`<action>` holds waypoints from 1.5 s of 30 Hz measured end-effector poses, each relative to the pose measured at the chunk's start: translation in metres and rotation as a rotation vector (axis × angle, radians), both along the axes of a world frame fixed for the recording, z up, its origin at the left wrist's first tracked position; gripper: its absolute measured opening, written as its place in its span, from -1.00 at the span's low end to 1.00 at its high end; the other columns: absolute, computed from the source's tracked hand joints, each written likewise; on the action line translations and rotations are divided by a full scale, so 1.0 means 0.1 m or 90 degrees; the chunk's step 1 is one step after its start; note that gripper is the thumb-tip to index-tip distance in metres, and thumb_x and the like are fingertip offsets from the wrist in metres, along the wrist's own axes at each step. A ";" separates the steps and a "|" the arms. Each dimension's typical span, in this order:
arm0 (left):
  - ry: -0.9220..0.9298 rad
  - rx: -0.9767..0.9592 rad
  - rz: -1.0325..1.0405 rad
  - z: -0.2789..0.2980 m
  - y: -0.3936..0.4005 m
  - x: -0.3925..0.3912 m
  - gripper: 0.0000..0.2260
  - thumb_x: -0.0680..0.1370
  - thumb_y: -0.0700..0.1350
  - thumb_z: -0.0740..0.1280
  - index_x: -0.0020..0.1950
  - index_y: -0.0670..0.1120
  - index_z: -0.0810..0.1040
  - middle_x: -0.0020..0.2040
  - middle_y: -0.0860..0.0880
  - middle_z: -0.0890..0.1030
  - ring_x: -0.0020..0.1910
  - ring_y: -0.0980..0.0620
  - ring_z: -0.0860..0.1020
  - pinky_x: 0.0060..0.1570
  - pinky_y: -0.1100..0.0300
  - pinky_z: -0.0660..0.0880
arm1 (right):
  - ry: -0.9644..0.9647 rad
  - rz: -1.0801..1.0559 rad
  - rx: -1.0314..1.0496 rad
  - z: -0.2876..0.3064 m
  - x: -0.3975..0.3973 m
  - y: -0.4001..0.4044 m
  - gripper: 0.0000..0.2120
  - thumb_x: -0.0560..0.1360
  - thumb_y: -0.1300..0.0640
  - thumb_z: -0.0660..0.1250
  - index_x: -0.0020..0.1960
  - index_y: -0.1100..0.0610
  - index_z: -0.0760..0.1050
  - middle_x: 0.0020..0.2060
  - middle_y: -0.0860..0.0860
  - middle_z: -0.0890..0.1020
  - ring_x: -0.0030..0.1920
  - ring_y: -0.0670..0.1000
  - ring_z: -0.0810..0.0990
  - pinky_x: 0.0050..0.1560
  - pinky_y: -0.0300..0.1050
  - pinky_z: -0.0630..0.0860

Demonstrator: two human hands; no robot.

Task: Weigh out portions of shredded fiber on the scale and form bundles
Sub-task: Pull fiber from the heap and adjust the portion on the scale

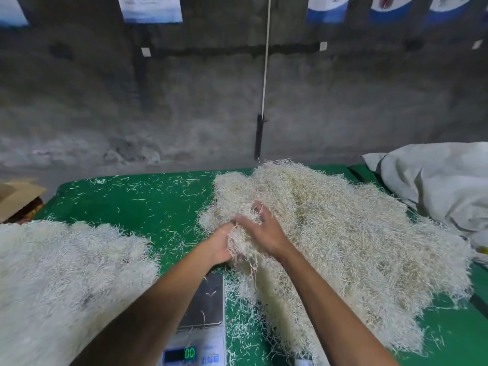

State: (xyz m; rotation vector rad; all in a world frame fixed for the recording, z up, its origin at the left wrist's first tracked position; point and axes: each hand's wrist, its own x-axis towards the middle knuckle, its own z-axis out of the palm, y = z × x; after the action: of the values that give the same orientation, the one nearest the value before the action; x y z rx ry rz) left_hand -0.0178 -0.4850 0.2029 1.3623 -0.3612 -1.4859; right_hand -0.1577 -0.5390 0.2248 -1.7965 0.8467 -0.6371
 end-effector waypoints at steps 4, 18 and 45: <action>0.042 -0.001 0.100 -0.01 0.24 0.28 -0.36 0.48 0.04 0.30 0.46 -0.29 0.31 0.36 -0.31 0.47 0.32 -0.23 0.50 0.36 -0.10 0.42 | 0.163 0.015 -0.067 -0.68 0.06 0.30 -0.27 0.60 -0.04 0.39 0.65 0.07 0.14 0.62 0.07 0.22 0.58 0.09 0.24 0.57 0.01 0.17; -0.328 0.138 0.314 -0.92 1.49 0.87 -0.48 0.59 -0.11 0.41 0.50 -0.22 0.39 0.06 -0.16 0.59 -0.22 0.02 0.53 -0.31 0.18 0.48 | 0.049 -0.038 0.049 -1.19 0.76 0.88 -0.50 0.65 0.04 0.34 0.54 0.11 0.34 0.17 0.17 0.64 -0.19 0.03 0.64 -0.12 0.07 0.71; 0.097 0.106 0.366 -2.63 4.25 -0.01 -0.71 0.64 -0.10 0.28 0.32 -0.21 0.52 0.20 -0.15 0.68 0.20 -0.07 0.66 0.30 0.04 0.48 | 0.584 -0.017 -0.147 -2.94 -0.70 3.37 -0.35 0.68 -0.25 -0.28 0.66 0.05 -0.12 0.65 0.02 -0.18 0.62 0.01 -0.31 0.63 0.01 -0.25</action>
State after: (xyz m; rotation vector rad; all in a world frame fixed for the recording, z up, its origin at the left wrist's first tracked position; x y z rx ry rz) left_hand -0.0188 -0.0598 -0.0601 1.3254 0.2441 -1.1378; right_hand -0.2275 -0.2024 -0.0692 -2.3127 1.4325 0.1340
